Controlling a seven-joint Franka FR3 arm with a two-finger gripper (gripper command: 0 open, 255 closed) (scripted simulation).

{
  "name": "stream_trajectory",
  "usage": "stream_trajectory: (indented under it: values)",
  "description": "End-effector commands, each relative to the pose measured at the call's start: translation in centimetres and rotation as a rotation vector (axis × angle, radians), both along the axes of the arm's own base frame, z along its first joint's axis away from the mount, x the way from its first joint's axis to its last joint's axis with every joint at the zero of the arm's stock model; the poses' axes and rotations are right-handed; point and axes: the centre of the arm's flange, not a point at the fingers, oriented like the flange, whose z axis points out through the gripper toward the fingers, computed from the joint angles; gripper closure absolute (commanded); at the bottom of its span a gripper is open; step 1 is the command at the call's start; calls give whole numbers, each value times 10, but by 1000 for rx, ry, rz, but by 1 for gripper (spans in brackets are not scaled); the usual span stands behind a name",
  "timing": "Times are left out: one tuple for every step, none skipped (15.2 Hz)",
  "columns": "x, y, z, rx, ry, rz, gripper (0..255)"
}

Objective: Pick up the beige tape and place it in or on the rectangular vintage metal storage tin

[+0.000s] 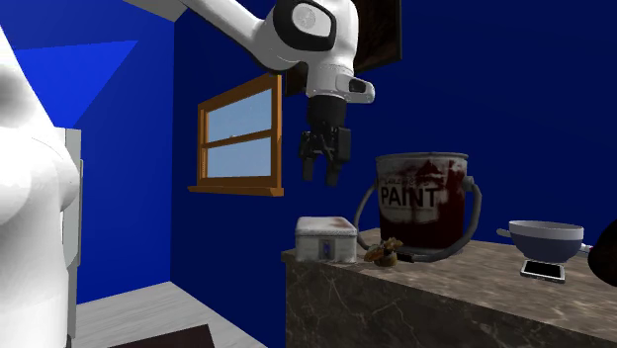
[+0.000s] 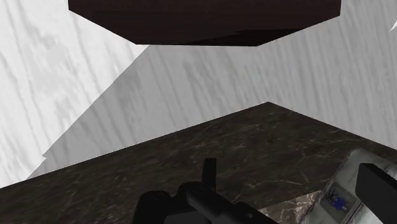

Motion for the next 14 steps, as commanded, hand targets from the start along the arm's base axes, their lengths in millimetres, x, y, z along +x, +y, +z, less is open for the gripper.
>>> stream_trajectory:
  values:
    - [21, 3, -14, 3, -5, 7, 0]
    - [32, 6, -21, 5, -7, 11, 0]
    - [43, 8, -28, 6, -9, 15, 0]
    - [54, 10, -35, 7, -11, 19, 0]
    - [65, 12, -42, 9, -12, 23, 0]
    - [75, 15, -48, 10, -14, 27, 0]
    - [86, 17, -55, 12, -16, 30, 0]
    - [97, 20, -62, 13, -18, 34, 0]
    - [108, 22, -69, 15, -20, 38, 0]
    - [119, 25, -75, 16, -22, 42, 0]
    - [130, 27, -82, 17, -23, 46, 0]
    - [140, 30, -89, 19, -25, 50, 0]
    - [151, 33, -95, 20, -27, 54, 0]
    - [162, 36, -102, 22, -29, 57, 0]
